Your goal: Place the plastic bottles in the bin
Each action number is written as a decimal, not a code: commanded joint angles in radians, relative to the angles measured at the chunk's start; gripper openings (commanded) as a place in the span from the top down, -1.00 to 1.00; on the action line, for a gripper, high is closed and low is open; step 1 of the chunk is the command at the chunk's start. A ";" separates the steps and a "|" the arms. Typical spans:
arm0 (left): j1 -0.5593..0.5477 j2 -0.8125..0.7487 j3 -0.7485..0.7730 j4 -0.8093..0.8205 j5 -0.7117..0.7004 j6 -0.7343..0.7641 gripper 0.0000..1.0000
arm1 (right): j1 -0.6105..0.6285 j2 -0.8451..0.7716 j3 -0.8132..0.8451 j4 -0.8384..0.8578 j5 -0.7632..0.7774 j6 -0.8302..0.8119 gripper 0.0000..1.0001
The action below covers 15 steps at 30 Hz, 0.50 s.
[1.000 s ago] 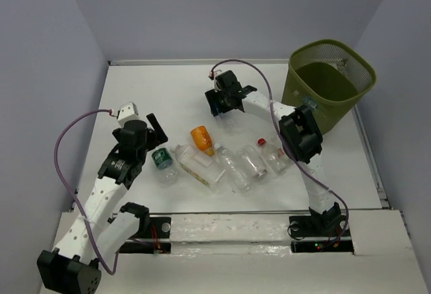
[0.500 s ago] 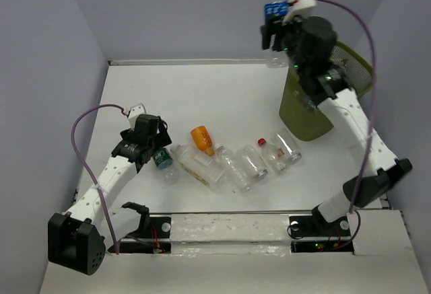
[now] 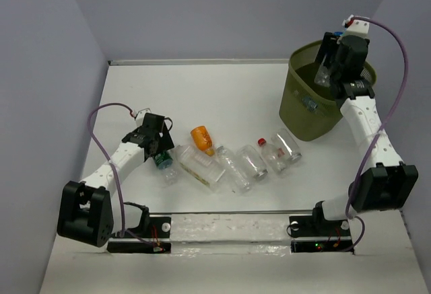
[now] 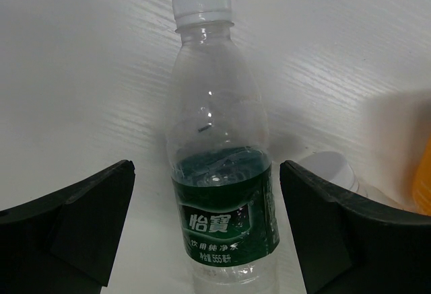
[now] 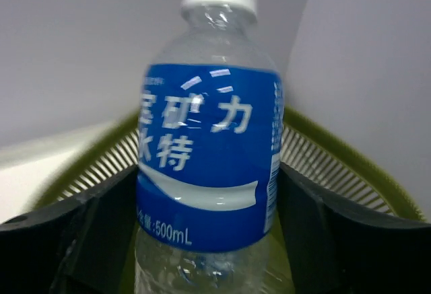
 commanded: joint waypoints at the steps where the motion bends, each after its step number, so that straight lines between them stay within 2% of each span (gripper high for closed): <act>1: 0.011 0.019 0.042 0.008 -0.003 0.009 -0.98 | -0.020 -0.063 -0.034 0.016 -0.004 0.070 -0.93; 5: 0.012 0.040 0.039 0.011 -0.005 0.006 -0.98 | -0.020 -0.114 -0.040 -0.003 -0.099 0.102 -0.97; 9: 0.020 0.099 0.055 0.012 0.018 0.009 -0.98 | 0.026 -0.166 -0.058 -0.024 -0.421 0.182 -0.95; 15: 0.063 0.132 0.058 0.020 0.051 0.025 -0.86 | 0.332 -0.089 -0.088 -0.032 -0.558 0.159 -0.92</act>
